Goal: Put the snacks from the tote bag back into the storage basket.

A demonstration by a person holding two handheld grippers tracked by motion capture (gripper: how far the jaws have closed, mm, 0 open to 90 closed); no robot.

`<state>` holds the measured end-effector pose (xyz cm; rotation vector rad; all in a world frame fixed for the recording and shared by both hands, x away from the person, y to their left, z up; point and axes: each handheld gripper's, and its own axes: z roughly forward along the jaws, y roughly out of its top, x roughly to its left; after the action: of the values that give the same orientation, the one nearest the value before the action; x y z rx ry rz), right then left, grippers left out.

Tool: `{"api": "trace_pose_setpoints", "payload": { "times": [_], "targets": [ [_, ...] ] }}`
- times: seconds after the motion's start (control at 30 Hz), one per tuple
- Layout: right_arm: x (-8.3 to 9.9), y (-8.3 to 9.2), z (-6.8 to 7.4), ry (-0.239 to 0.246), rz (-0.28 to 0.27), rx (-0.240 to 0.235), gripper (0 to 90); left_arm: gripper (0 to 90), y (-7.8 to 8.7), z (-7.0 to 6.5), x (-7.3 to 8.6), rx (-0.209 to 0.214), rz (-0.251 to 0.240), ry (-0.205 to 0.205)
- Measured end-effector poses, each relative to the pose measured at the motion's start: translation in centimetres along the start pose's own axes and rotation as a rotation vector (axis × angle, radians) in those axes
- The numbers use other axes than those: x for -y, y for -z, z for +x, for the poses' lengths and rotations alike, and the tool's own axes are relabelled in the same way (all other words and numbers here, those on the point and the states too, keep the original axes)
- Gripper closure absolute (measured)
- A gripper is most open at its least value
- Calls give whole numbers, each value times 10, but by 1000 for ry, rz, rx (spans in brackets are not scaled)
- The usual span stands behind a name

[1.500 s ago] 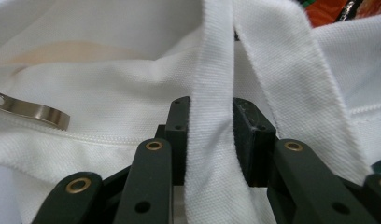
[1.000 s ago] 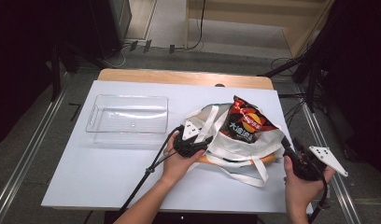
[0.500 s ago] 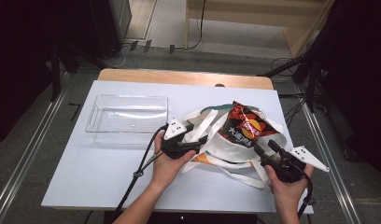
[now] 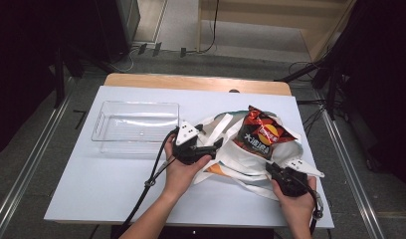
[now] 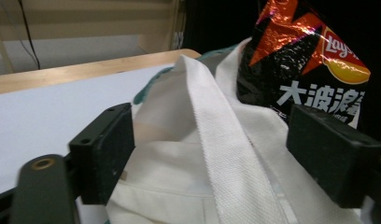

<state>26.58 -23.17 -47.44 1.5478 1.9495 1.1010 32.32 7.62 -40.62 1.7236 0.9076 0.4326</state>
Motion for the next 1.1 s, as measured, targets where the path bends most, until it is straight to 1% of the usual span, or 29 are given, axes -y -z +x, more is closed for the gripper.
{"api": "trace_pose_setpoints", "payload": {
  "times": [0.03, 0.07, 0.1, 0.17, 0.2, 0.23, 0.27, 0.3, 0.33, 0.37, 0.4, 0.43, 0.47, 0.5, 0.53, 0.57, 0.6, 0.67, 0.7, 0.73, 0.77, 0.8, 0.83, 0.9, 0.93, 1.0, 1.03, 1.07, 1.1],
  "targets": [
    [3, -3, -1, -4, 27, -8, 861, 113, -2, -1, -1, -4, 10, 1],
    [5, -5, -2, -1, 33, -12, 871, 90, -5, -1, -2, -3, 30, 10],
    [4, -5, -4, -13, 41, -27, 874, 69, -5, -1, -2, -3, 30, 10],
    [2, -5, -5, -19, 55, -37, 873, 52, -10, 1, -3, 9, 68, 33],
    [1, -1, -4, -18, 36, -30, 854, 43, -12, 1, -3, 8, 89, 41],
    [1, 2, -3, -14, 6, -25, 828, 67, -14, 1, -1, 8, 110, 37],
    [0, 8, -1, -18, -34, -21, 787, 79, -14, 0, 0, 1, 106, 29],
    [0, 8, -1, -18, -34, -21, 787, 97, -14, 0, 0, 1, 106, 29],
    [-6, 23, 6, -22, -160, -24, 765, 192, -14, -2, 2, 14, 89, 8],
    [-6, 23, 6, -22, -160, -24, 765, 285, -14, -2, 2, 14, 89, 8],
    [-14, 36, 15, 12, -277, -45, 785, 361, -15, -4, 4, 33, 95, 6],
    [-14, 36, 15, 12, -277, -45, 785, 361, -17, -5, 5, 50, 113, -2],
    [-18, 38, 22, 41, -313, -43, 798, 476, -19, -6, 8, 59, 132, -10],
    [-22, 38, 27, 70, -338, -37, 825, 546, -21, -8, 10, 61, 146, -12],
    [-29, 31, 33, 80, -353, -52, 846, 640, -23, -8, 12, 69, 156, -4],
    [-29, 31, 33, 80, -353, -52, 846, 640, -25, -8, 13, 87, 165, 4],
    [-31, 25, 35, 83, -343, -52, 865, 664, -25, -9, 13, 98, 168, 9],
    [-31, 10, 36, 88, -298, -27, 887, 717, -26, -10, 12, 120, 162, 17],
    [-29, 3, 35, 79, -249, -33, 899, 727, -25, -10, 11, 126, 161, 17],
    [-23, -6, 35, 69, -205, -40, 900, 754, -24, -8, 8, 153, 146, 37],
    [-23, -6, 35, 69, -205, -40, 900, 767, -24, -8, 8, 153, 146, 37],
    [-19, -11, 37, 79, -144, -44, 900, 780, -23, -4, 3, 172, 127, 59],
    [-19, -11, 37, 79, -144, -44, 900, 794, -23, -4, 3, 172, 127, 59],
    [-16, -16, 36, 71, -97, -55, 900, 811, -25, -1, -3, 185, 104, 84],
    [-13, -20, 34, 43, -47, -66, 900, 824, -29, 2, -10, 171, 87, 85],
    [-12, -23, 33, 39, -30, -66, 900, 826, -32, 4, -14, 162, 75, 89],
    [-10, -25, 33, 36, -10, -67, 900, 826, -35, 6, -19, 148, 61, 94],
    [-9, -28, 33, 36, 9, -68, 900, 825, -42, 11, -30, 101, 23, 96],
    [-9, -28, 33, 36, 9, -68, 900, 824, -42, 11, -30, 101, 23, 96]
  ]
}}
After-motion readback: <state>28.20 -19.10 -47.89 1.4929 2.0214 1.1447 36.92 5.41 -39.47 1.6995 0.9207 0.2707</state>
